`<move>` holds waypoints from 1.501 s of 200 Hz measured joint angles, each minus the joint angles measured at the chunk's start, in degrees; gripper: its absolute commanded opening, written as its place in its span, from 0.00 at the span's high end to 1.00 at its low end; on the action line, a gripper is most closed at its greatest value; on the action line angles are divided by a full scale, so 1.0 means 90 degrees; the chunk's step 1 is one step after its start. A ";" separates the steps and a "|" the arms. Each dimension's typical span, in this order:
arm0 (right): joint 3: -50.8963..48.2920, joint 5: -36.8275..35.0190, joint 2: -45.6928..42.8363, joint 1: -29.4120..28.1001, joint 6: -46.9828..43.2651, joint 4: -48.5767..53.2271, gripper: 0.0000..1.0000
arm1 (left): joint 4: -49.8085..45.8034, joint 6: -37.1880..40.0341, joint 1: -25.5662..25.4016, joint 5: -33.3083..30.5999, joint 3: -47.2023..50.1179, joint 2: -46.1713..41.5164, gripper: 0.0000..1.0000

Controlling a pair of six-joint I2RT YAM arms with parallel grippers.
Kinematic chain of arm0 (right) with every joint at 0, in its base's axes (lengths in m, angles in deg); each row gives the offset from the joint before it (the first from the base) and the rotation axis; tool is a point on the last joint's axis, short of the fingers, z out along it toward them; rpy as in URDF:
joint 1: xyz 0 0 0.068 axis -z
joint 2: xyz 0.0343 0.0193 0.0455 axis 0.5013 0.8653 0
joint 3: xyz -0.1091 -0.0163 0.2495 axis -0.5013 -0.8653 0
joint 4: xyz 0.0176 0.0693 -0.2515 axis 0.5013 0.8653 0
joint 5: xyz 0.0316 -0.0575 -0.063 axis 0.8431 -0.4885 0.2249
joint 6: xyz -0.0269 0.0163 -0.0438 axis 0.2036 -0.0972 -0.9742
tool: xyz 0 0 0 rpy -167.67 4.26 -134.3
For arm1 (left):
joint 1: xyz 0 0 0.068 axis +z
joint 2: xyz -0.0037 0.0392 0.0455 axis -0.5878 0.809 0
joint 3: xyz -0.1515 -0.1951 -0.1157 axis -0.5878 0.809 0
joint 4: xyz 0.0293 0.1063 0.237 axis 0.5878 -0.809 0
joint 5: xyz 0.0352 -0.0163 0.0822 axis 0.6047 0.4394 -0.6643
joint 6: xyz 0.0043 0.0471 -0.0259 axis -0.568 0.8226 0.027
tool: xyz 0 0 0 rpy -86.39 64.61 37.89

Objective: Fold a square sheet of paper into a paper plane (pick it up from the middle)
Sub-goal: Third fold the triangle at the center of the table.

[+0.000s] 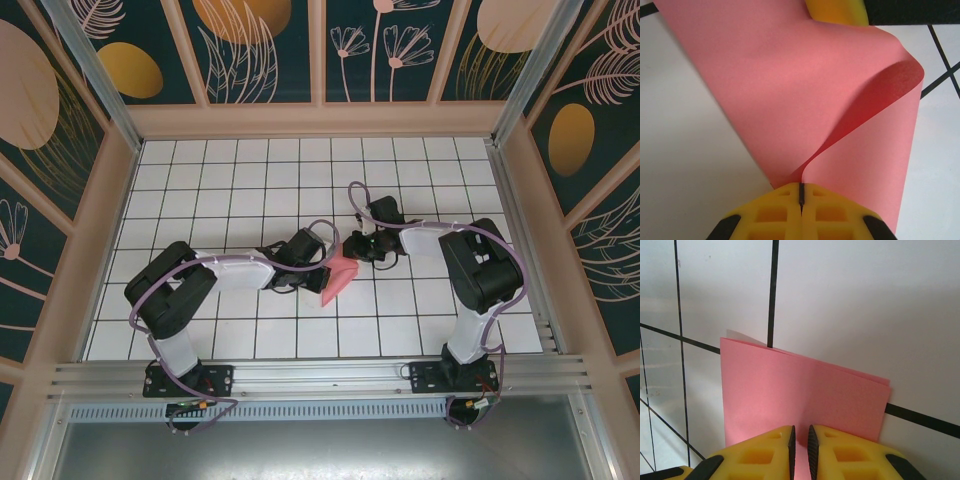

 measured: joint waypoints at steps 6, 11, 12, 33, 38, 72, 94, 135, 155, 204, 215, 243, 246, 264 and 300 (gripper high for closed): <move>0.0000 0.0005 0.0000 0.0002 0.0000 0.0000 0.79 | 0.0000 0.0000 0.0000 0.0000 0.0000 0.0000 0.96; -0.0002 0.0010 0.0000 0.0002 0.0000 0.0000 0.79 | 0.0000 0.0002 0.0000 0.0000 0.0000 0.0000 0.96; -0.0002 0.0010 0.0000 0.0002 0.0000 -0.0002 0.79 | 0.0000 0.0002 0.0000 0.0000 0.0000 0.0000 0.96; -0.0005 0.0010 0.0000 0.0002 0.0000 -0.0010 0.79 | 0.0002 0.0024 0.0000 -0.0005 0.0000 -0.0010 0.96; -0.0005 0.0012 0.0000 0.0002 0.0000 -0.0015 0.79 | 0.0002 0.0027 0.0000 -0.0007 0.0002 -0.0015 0.96; -0.0015 0.0012 0.0000 0.0002 0.0000 -0.0027 0.79 | 0.0070 0.0107 0.0000 -0.0032 0.0012 -0.0126 0.96; -0.0036 0.0017 -0.0002 0.0007 0.0000 -0.0063 0.79 | 0.0090 0.0151 0.0000 -0.0032 0.0012 -0.0126 0.96; -0.0044 0.0029 -0.0002 0.0012 0.0002 -0.0080 0.79 | 0.0095 0.0168 0.0000 -0.0053 0.0012 -0.0066 0.96; -0.0044 0.0039 -0.0005 0.0015 0.0002 -0.0085 0.79 | 0.0095 0.0168 0.0000 -0.0075 0.0012 0.0022 0.96; -0.0041 0.0087 -0.0041 0.0015 0.0036 -0.0087 0.76 | 0.0124 0.0165 0.0000 -0.0070 0.0022 0.0034 0.96; -0.0041 0.0083 -0.0075 0.0015 0.0051 -0.0063 0.74 | 0.0151 0.0163 0.0000 -0.0056 0.0034 0.0034 0.96; -0.0039 -0.0214 -0.0461 0.0085 0.0155 0.0272 0.73 | 0.0240 0.0129 0.0017 0.0002 0.0075 0.0034 0.97; -0.0041 -0.0260 -0.0537 0.0102 0.0182 0.0308 0.73 | 0.0255 0.0112 0.0019 0.0007 0.0083 0.0034 0.97; -0.0172 -0.0529 -0.1294 0.0180 0.0372 0.0345 0.77 | 0.0335 0.0029 0.0032 0.0053 0.0131 0.0024 0.97; -0.1411 -0.0389 -0.3072 0.0170 0.1234 -0.0440 0.86 | 0.0532 -0.0129 0.0053 0.0146 0.0253 -0.0010 0.97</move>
